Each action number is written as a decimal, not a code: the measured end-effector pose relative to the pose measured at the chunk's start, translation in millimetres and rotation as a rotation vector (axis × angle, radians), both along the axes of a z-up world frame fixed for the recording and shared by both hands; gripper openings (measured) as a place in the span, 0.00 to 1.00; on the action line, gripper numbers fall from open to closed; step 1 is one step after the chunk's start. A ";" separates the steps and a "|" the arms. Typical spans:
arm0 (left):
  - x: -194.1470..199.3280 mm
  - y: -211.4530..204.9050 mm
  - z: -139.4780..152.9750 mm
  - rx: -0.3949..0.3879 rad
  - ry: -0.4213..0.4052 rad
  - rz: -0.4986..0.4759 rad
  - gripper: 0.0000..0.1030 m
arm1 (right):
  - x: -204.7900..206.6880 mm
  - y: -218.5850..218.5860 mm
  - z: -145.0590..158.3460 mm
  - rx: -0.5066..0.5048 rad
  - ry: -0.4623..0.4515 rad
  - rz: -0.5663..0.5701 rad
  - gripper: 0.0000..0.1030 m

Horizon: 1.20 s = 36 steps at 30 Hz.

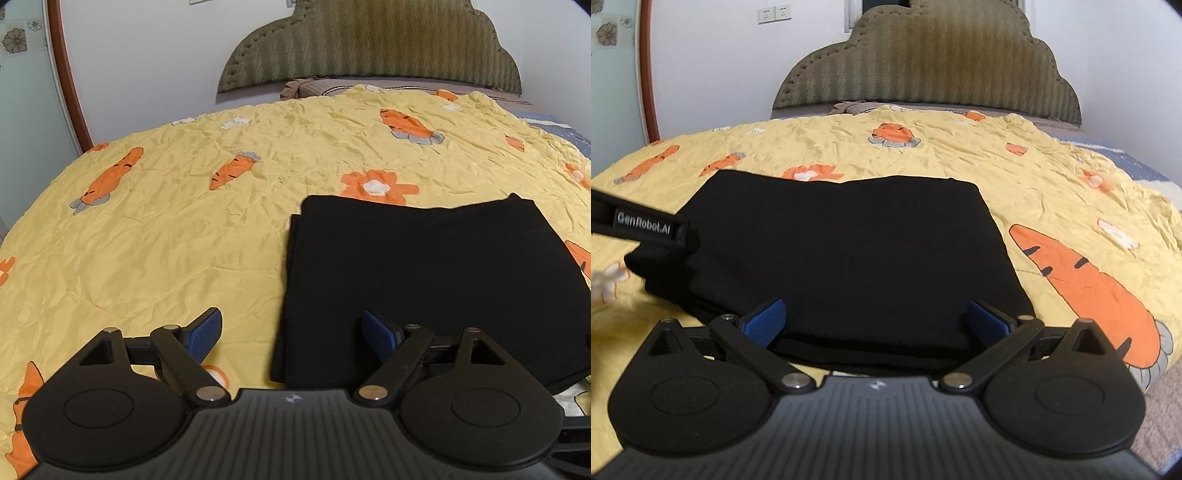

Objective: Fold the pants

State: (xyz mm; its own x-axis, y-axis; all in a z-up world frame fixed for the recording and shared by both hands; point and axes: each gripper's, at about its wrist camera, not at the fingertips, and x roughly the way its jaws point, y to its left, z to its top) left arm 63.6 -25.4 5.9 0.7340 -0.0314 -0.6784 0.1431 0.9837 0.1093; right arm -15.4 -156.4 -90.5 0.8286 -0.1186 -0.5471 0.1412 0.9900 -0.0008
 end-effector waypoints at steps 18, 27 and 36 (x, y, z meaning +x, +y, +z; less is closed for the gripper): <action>17.4 74.2 13.8 -0.086 -0.003 0.153 0.81 | 0.5 32.9 34.0 -0.059 -0.108 0.188 1.00; 21.4 55.1 16.6 -0.075 -0.001 0.042 0.81 | 38.6 85.2 -0.8 -0.149 0.052 0.287 1.00; 71.0 1.3 25.2 -0.091 -0.024 -0.053 0.81 | 14.2 59.7 24.2 -0.081 -0.059 0.281 1.00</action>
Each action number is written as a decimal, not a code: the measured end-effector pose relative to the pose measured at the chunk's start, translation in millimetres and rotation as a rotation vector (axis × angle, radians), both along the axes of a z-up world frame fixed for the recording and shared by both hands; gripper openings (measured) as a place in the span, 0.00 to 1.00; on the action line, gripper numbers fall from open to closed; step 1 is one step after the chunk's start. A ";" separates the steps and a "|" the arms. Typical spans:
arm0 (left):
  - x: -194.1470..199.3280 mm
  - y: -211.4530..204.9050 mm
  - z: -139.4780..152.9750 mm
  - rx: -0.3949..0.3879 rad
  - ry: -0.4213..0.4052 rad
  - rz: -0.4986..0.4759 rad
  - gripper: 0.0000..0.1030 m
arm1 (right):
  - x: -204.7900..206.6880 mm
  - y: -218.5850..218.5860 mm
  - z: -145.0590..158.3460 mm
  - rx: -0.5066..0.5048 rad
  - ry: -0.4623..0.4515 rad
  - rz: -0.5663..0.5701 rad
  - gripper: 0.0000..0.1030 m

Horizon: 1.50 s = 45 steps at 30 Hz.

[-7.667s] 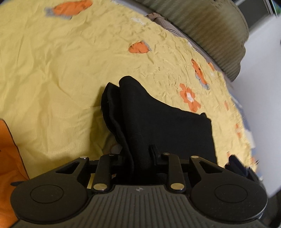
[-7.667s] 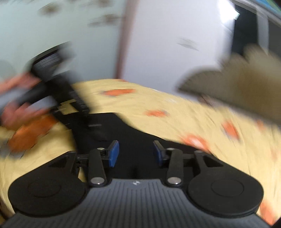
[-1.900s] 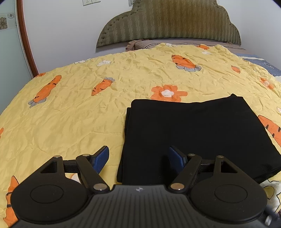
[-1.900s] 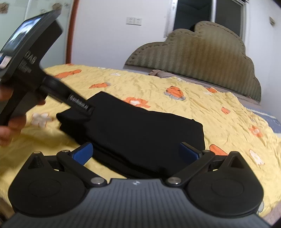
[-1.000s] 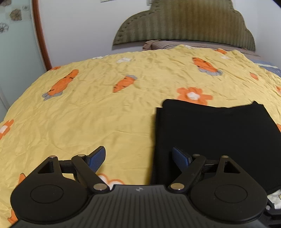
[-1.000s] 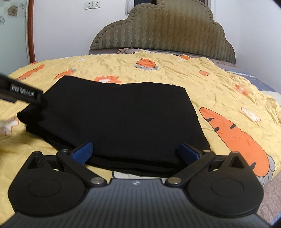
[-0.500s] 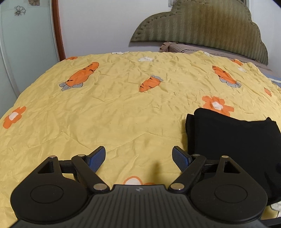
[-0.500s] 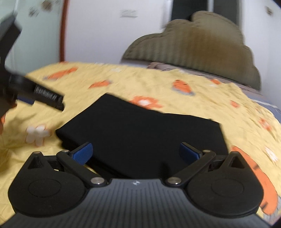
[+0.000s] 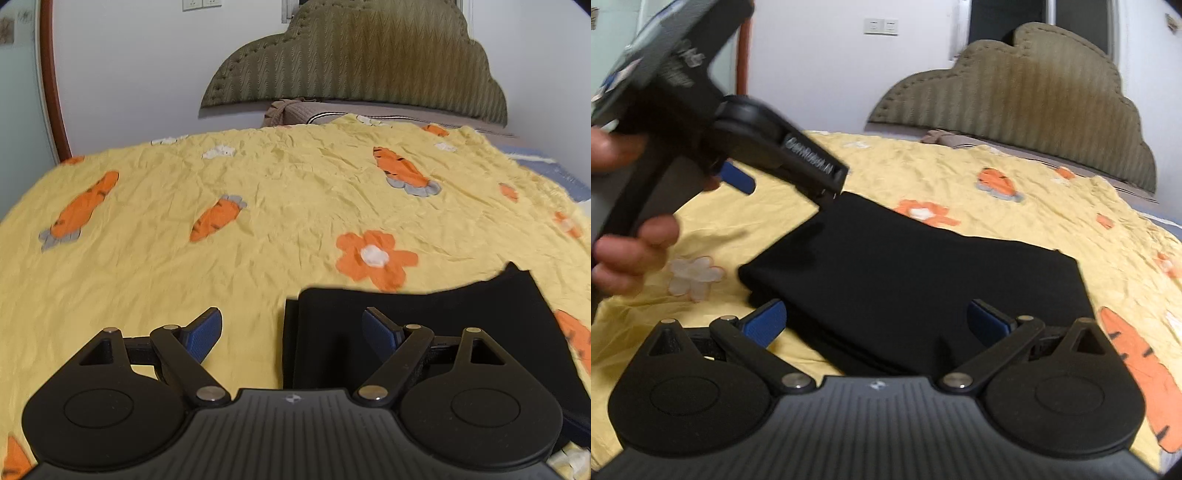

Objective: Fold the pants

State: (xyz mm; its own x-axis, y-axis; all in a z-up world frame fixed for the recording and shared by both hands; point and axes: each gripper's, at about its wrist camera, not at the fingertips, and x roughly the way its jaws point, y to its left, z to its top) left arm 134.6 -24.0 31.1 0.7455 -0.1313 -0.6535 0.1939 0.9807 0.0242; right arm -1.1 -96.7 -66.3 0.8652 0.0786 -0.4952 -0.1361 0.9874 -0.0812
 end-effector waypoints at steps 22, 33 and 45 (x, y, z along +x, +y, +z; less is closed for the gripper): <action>-1.7 0.0 -20.8 0.084 0.053 0.033 0.83 | -14.2 -21.6 -7.1 0.038 0.041 -0.049 1.00; -24.0 20.3 -14.4 0.090 0.041 0.069 0.84 | -23.6 -20.5 -9.4 0.022 0.049 -0.052 1.00; -49.0 72.0 -18.2 0.039 0.058 0.189 0.84 | -36.5 -6.6 -3.2 0.008 0.017 0.022 1.00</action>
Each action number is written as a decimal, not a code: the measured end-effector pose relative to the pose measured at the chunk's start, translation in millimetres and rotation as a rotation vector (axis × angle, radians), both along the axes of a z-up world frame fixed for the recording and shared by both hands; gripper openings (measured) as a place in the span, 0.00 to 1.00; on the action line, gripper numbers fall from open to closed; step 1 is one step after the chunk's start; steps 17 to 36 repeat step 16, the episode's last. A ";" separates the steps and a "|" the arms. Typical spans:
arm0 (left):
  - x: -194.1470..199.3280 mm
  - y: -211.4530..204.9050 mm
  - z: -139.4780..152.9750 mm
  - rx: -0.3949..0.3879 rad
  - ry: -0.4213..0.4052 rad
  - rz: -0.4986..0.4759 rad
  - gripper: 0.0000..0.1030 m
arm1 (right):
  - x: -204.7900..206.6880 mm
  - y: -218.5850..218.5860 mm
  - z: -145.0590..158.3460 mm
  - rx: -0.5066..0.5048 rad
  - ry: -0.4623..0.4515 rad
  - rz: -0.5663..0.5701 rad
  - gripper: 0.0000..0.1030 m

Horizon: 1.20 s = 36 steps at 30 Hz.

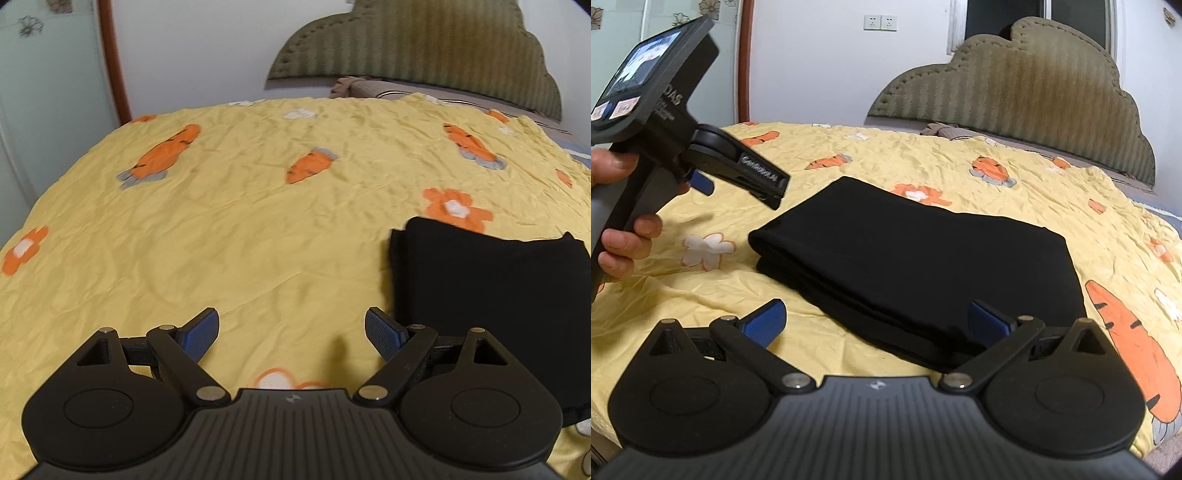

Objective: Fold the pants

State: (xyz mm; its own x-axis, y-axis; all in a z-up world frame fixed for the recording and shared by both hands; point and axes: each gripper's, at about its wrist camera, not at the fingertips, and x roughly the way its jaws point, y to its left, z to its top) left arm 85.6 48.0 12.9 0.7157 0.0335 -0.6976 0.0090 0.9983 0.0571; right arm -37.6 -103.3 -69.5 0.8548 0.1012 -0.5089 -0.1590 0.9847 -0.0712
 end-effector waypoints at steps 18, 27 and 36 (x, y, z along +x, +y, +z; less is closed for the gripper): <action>-4.5 26.5 -4.9 0.054 -0.039 0.055 0.84 | -6.0 28.2 2.6 -0.055 -0.023 0.105 1.00; -4.5 26.5 -4.9 0.054 -0.039 0.055 0.84 | -6.0 28.2 2.6 -0.055 -0.023 0.105 1.00; -4.5 26.5 -4.9 0.054 -0.039 0.055 0.84 | -6.0 28.2 2.6 -0.055 -0.023 0.105 1.00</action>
